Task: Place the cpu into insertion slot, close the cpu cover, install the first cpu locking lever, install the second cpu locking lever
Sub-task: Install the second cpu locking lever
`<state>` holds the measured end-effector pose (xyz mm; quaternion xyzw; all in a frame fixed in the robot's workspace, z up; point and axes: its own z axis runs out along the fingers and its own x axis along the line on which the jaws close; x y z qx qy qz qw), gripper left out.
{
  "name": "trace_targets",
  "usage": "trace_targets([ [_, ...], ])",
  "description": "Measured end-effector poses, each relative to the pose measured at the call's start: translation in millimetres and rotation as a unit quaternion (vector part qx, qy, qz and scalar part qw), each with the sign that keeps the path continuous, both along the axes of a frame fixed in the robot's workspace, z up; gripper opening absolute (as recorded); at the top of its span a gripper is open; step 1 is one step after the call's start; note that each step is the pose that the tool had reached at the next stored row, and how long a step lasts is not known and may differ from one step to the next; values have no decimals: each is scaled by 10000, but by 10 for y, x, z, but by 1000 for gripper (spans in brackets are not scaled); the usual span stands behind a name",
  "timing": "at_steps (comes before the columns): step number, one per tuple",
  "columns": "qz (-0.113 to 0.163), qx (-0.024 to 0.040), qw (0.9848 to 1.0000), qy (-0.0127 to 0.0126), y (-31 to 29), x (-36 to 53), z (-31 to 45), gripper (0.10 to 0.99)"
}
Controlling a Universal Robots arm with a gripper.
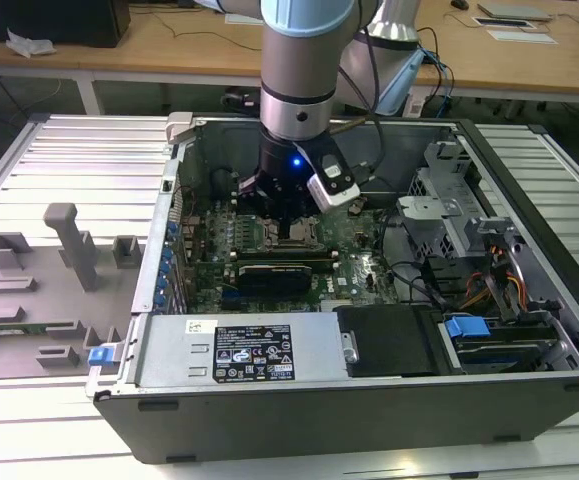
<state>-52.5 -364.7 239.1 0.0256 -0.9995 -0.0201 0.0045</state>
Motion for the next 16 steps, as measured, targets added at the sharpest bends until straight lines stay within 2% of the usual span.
trace_targets([
  [1, 0, 88, 10000, -1, -31, -2, -6, 106],
  [4, 0, 242, 9997, -1, -74, -10, -17, 106],
  [6, 0, 319, 9995, -1, -102, -14, -28, 106],
  [9, 0, 485, 9988, -1, -177, -26, -57, 106],
  [11, 0, 538, 9985, -1, -216, -48, -70, 106],
  [13, 0, 609, 9981, -1, -225, -96, -96, 106],
  [14, 1, 622, 9981, -1, -237, -106, -116, 106],
  [15, -1, 655, 9979, -1, -280, -111, -140, 106],
  [16, -1, 704, 9975, -1, -290, -118, -155, 106],
])
